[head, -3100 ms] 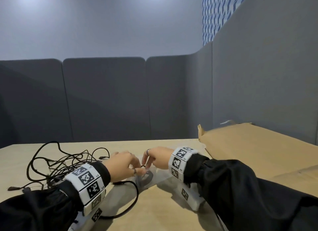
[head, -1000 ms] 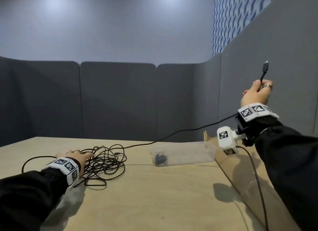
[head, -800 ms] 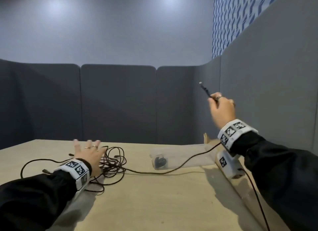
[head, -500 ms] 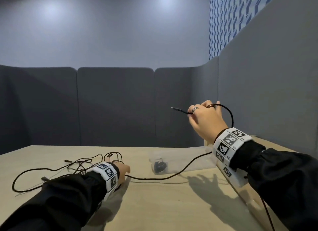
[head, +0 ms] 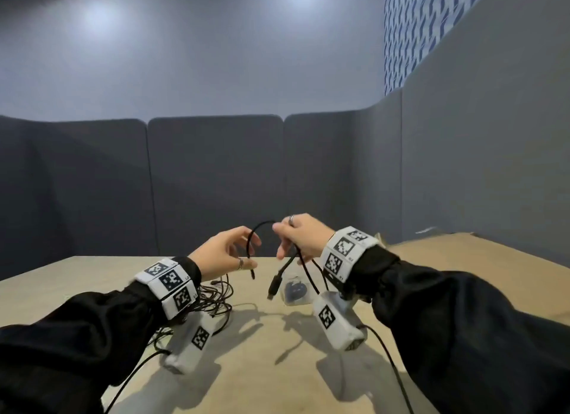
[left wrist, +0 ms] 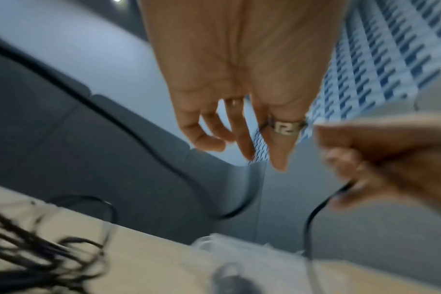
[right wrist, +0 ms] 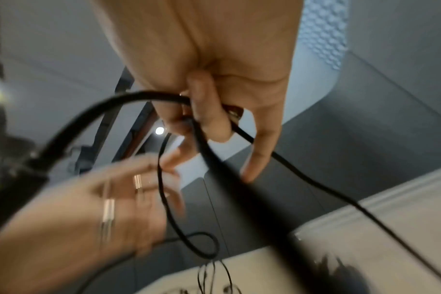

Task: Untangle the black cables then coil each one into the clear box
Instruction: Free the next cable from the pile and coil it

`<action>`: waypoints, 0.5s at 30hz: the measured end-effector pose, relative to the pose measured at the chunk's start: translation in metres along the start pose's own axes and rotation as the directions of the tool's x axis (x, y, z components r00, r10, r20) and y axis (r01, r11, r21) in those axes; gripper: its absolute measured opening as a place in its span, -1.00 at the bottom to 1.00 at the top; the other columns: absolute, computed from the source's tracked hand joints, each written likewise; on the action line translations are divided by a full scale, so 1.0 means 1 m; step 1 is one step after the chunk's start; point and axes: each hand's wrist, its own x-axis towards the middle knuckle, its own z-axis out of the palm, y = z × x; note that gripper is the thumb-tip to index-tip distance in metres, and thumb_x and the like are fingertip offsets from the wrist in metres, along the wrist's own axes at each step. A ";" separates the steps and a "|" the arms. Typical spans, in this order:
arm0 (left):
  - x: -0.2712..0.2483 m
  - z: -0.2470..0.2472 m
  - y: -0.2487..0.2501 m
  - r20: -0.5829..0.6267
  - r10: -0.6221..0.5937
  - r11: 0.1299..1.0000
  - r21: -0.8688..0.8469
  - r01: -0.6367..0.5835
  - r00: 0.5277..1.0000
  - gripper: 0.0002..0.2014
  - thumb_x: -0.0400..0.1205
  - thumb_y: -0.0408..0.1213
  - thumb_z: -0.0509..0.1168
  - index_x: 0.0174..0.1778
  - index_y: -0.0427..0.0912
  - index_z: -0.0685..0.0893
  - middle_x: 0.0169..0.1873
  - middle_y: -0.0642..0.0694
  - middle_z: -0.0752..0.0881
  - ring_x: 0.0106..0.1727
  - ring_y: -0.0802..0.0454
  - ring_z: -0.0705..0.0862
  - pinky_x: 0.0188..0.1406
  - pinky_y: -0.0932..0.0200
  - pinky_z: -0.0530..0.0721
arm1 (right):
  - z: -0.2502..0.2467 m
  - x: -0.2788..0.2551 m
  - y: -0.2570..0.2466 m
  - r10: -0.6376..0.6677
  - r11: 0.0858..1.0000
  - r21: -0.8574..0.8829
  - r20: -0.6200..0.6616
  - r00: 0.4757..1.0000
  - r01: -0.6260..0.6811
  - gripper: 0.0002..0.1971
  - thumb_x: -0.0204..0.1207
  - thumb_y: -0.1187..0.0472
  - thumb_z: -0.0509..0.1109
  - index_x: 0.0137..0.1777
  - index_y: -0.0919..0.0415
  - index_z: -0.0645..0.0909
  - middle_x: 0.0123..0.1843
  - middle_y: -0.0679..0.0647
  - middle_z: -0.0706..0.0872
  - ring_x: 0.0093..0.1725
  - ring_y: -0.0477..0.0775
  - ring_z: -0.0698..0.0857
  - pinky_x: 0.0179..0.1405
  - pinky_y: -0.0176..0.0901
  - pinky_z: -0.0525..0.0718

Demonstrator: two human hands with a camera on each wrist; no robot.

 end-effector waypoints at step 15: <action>0.007 0.014 0.046 0.024 -0.230 0.576 -0.802 0.156 0.973 -0.56 0.61 0.10 0.16 0.40 0.07 0.46 0.24 -0.11 0.65 0.13 -0.06 0.67 0.04 -0.05 0.61 | -0.098 -0.039 -0.008 -0.178 0.984 -0.066 -0.243 0.954 0.167 -0.66 0.70 0.05 0.13 -0.29 0.16 0.48 -0.72 -0.06 0.43 -0.73 -0.17 0.35 -0.68 -0.36 0.40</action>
